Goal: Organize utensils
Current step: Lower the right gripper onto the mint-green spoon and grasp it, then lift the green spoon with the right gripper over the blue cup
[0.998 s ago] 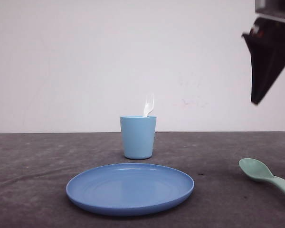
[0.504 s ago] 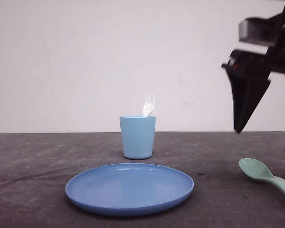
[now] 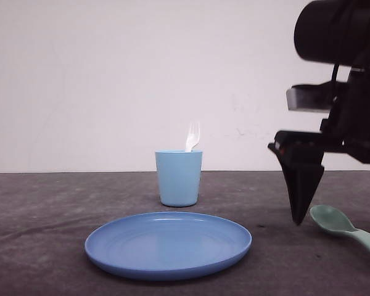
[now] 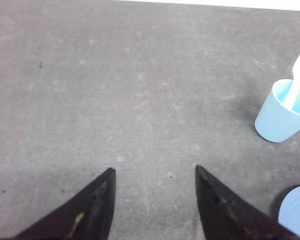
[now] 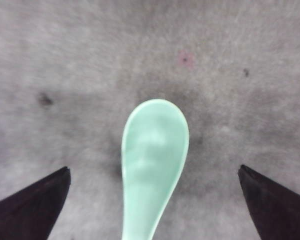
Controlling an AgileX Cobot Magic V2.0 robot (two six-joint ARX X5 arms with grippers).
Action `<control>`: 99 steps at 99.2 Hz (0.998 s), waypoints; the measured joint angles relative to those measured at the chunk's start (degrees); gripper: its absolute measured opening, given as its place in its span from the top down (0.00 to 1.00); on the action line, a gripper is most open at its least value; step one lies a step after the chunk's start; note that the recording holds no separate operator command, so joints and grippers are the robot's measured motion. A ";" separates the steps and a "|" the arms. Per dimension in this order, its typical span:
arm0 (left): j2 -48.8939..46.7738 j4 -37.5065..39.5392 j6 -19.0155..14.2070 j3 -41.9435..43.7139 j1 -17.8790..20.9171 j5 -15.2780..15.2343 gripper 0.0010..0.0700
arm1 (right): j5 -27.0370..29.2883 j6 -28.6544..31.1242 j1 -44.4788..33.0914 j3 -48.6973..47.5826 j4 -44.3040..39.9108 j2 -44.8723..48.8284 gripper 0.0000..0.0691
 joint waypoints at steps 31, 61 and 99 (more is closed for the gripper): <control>0.00 0.22 0.00 0.00 0.00 0.00 0.58 | 1.62 0.00 2.25 0.00 2.58 2.03 0.19; 0.00 0.22 0.00 0.00 0.00 0.00 0.58 | 2.27 -0.15 2.56 0.00 2.64 2.73 0.39; 0.00 0.20 0.00 0.00 0.00 0.00 0.58 | 2.86 -0.15 2.82 0.46 4.02 3.76 0.71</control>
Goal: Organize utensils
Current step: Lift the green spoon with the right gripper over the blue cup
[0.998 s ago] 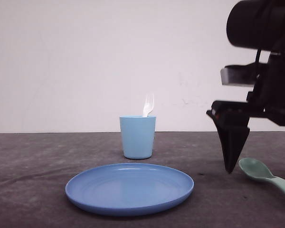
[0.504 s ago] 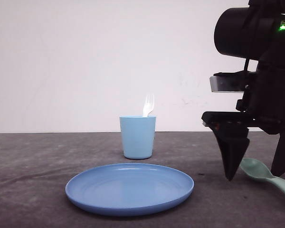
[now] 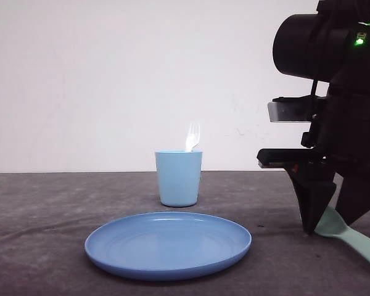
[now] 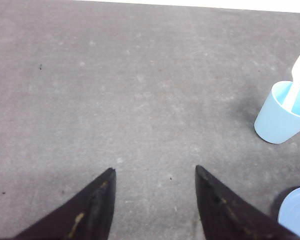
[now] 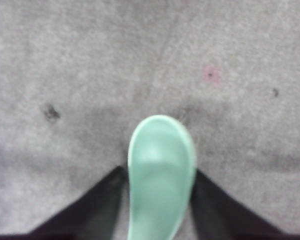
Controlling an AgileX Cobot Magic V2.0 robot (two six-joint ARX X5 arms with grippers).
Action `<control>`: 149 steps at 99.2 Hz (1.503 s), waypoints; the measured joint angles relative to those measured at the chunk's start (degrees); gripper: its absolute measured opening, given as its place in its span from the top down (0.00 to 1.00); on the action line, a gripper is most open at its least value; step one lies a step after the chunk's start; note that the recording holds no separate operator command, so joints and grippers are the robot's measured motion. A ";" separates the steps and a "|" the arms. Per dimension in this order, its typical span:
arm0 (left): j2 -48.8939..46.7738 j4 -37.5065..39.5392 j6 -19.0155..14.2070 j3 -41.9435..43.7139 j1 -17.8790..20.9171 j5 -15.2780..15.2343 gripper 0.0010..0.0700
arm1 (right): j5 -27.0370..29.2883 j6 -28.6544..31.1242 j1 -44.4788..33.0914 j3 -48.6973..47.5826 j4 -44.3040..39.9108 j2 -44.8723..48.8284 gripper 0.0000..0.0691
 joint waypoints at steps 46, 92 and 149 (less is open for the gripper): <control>0.00 0.04 0.00 0.00 0.00 0.00 0.58 | 0.20 -1.18 0.07 1.22 -0.92 0.31 0.91; 0.00 0.17 0.00 0.00 0.00 0.00 0.58 | -1.11 -8.41 1.95 16.20 0.83 0.42 0.92; 0.00 0.46 0.00 0.00 0.00 0.00 0.58 | -8.57 -21.40 2.64 21.22 35.50 2.84 0.92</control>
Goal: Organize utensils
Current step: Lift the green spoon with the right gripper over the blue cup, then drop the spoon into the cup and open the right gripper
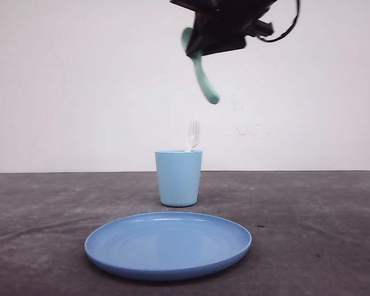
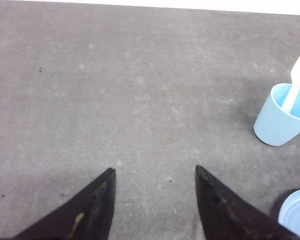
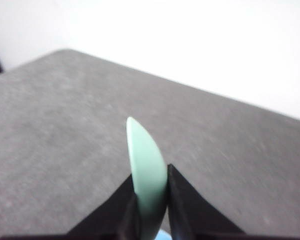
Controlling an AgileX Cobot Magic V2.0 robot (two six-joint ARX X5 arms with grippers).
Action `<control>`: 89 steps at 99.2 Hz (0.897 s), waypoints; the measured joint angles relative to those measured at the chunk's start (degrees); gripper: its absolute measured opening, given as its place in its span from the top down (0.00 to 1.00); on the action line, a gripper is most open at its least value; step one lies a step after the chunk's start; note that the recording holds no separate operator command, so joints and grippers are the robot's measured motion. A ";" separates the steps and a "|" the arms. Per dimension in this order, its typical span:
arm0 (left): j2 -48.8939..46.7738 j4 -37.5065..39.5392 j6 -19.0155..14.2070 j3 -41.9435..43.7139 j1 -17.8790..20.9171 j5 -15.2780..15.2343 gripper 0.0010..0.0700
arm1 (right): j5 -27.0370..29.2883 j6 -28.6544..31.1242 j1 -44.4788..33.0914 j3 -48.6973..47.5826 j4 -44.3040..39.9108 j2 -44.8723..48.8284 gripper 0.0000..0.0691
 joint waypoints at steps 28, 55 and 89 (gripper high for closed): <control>0.00 0.00 0.00 0.00 0.00 0.00 0.58 | -0.15 -1.42 0.02 0.00 16.55 9.64 0.92; 0.00 0.00 0.00 0.00 0.00 0.00 0.58 | -0.31 -2.71 0.02 0.00 24.74 16.39 0.92; 0.00 0.00 0.00 0.00 0.00 0.00 0.58 | -0.31 -3.74 0.02 0.00 25.24 20.65 0.92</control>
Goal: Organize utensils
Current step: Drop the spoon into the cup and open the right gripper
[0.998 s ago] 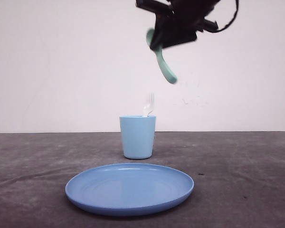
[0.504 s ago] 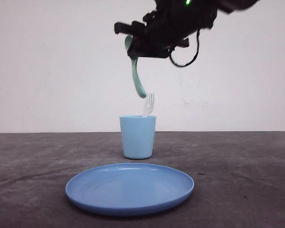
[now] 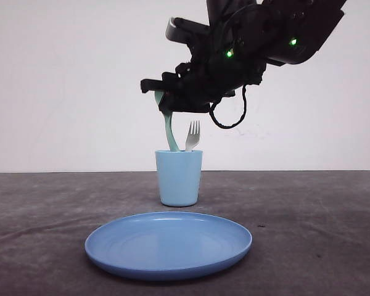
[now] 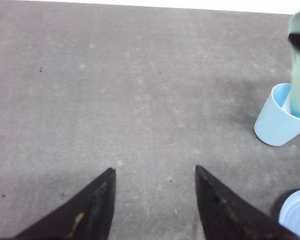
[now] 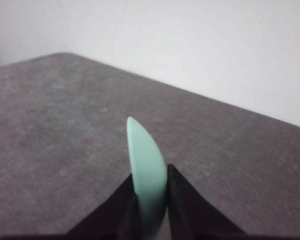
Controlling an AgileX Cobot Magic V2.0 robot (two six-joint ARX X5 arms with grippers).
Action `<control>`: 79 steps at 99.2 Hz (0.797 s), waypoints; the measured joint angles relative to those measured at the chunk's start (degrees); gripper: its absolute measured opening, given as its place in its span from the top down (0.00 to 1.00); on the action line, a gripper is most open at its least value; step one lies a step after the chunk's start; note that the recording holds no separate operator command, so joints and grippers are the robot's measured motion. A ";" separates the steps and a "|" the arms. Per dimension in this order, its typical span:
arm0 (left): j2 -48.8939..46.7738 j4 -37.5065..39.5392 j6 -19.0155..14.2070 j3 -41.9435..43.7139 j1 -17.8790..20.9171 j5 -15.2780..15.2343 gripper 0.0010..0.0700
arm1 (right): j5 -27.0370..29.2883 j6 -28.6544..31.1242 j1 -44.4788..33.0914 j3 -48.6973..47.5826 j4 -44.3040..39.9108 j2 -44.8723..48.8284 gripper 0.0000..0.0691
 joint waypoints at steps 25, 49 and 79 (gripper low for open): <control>0.00 -0.02 0.00 0.00 0.00 0.00 0.58 | -1.16 -0.09 0.00 0.00 -1.73 1.36 0.92; 0.00 0.00 0.02 0.00 0.00 0.00 0.58 | -1.51 -0.22 0.00 0.00 -2.60 1.46 0.92; 0.00 0.00 0.02 0.00 0.00 0.00 0.58 | -5.46 -0.17 0.02 0.00 -2.60 1.46 0.60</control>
